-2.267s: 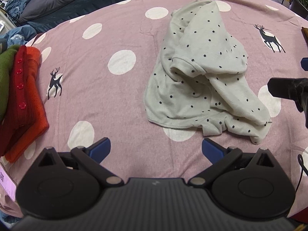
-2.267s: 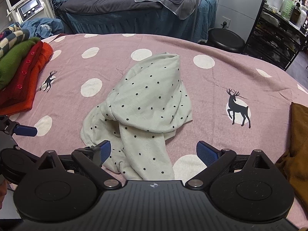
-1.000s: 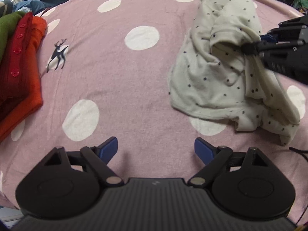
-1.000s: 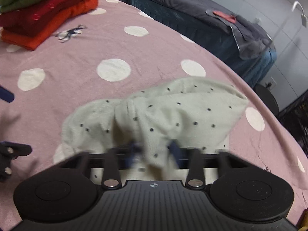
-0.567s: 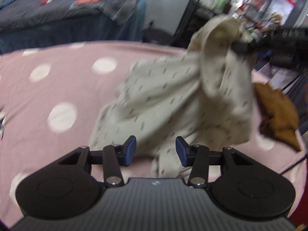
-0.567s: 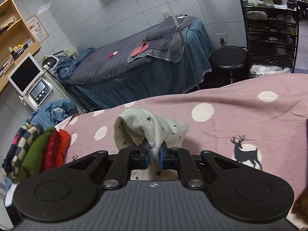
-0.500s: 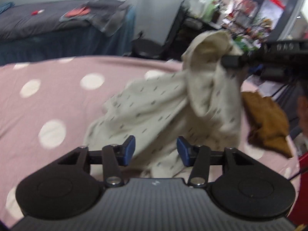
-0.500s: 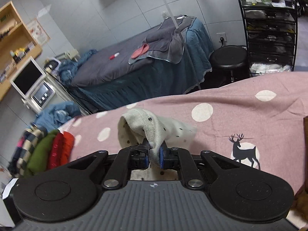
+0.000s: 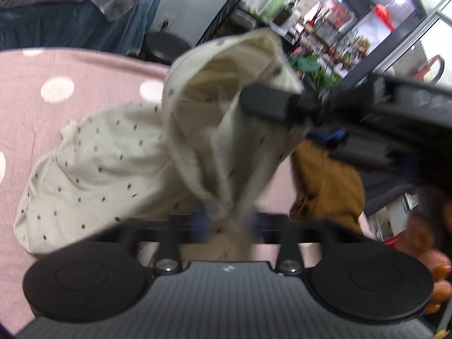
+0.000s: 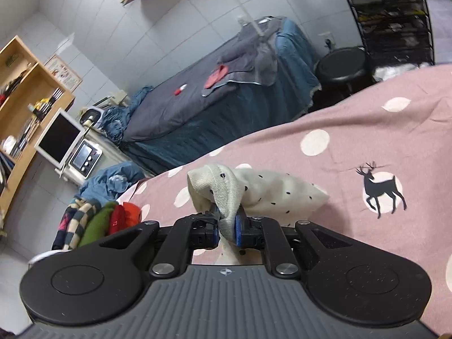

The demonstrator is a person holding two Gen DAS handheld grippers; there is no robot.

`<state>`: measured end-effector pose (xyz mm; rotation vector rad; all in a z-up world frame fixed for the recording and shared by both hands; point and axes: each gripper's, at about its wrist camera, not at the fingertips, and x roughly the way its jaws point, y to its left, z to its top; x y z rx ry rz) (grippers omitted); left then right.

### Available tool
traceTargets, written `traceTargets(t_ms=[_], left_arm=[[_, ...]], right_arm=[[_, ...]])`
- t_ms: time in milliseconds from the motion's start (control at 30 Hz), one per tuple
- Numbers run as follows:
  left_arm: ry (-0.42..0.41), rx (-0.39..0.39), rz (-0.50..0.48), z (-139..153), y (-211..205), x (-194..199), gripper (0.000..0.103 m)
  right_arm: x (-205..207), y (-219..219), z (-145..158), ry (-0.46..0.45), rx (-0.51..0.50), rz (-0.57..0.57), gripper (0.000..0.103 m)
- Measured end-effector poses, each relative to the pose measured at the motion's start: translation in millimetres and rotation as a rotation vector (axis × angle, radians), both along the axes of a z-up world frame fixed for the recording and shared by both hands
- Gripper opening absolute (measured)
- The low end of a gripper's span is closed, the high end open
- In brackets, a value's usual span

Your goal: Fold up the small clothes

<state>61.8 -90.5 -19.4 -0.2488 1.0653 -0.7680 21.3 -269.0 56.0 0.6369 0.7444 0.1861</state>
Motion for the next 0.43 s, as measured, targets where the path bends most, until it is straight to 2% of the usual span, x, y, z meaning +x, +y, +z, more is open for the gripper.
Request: traceTargets(t_ms=[100, 167, 233, 333, 433], left_arm=[[-0.017, -0.003, 0.086, -5.6, 17.2, 3.5, 0.003], [-0.064, 0.035, 0.144, -2.6, 33.9, 7.0, 0.003], [-0.110, 0.076, 0.211, 4.1, 58.3, 11.6, 0.003], [-0.152, 0.170, 0.288, 10.3, 93.6, 21.0, 0.003], [-0.144, 0.195, 0.322, 10.5, 115.9, 25.9, 0.003]], right_arm=[[0.3, 2.8, 0.4, 0.003, -0.025, 0.011, 0.024], [-0.4, 0.3, 0.5, -0.008, -0.025, 0.013, 0.028], [-2.3, -1.5, -0.1, -0.017, -0.067, -0.002, 0.043], [-1.3, 0.3, -5.6, 0.000, -0.158, 0.013, 0.045], [5.7, 9.3, -18.9, 0.018, -0.201, 0.096, 0.051]])
